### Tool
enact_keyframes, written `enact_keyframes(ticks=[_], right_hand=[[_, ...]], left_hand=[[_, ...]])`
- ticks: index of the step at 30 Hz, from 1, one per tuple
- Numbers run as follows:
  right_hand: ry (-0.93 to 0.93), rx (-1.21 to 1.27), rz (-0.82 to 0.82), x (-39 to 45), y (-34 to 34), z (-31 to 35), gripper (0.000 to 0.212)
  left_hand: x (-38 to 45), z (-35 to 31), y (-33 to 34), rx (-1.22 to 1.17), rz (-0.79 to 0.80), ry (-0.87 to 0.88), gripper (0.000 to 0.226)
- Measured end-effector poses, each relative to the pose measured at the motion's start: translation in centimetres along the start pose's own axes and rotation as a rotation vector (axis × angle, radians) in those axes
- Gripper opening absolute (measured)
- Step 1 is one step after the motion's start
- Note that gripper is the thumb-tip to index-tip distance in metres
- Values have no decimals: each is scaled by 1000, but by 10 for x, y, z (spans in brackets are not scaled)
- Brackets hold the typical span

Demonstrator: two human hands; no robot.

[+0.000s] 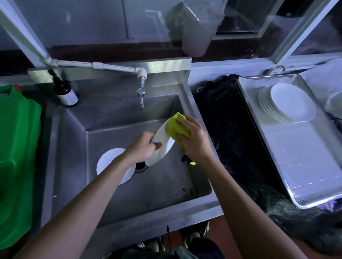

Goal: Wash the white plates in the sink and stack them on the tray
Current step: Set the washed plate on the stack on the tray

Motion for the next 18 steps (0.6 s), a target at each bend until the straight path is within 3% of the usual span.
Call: enact_keyframes(ticks=[3,10,16,18], right_hand=[[21,-44,5,2,-32,-14,49],[79,-134,-129,6,-129,-54,49],[127,-182,-196,7,-223,-90,48],[146,-179,-203,6,-252,-101,49]], left_hand=[[17,-28,9,165,-51,74,7],[53,-118,53,433,-182,242,33],[84,-203,101,617,-223,456,12],[94,-234,123,680,-238,527,30]])
Point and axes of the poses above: each hand's wrist, its own x-axis towards the middle knuckle, its own y-axis out of the palm, z = x × y, the point moved 1 cm from there along x, towards the middle knuckle, and after that the axes turned 7 degrees about x, right-handed, at the moved point
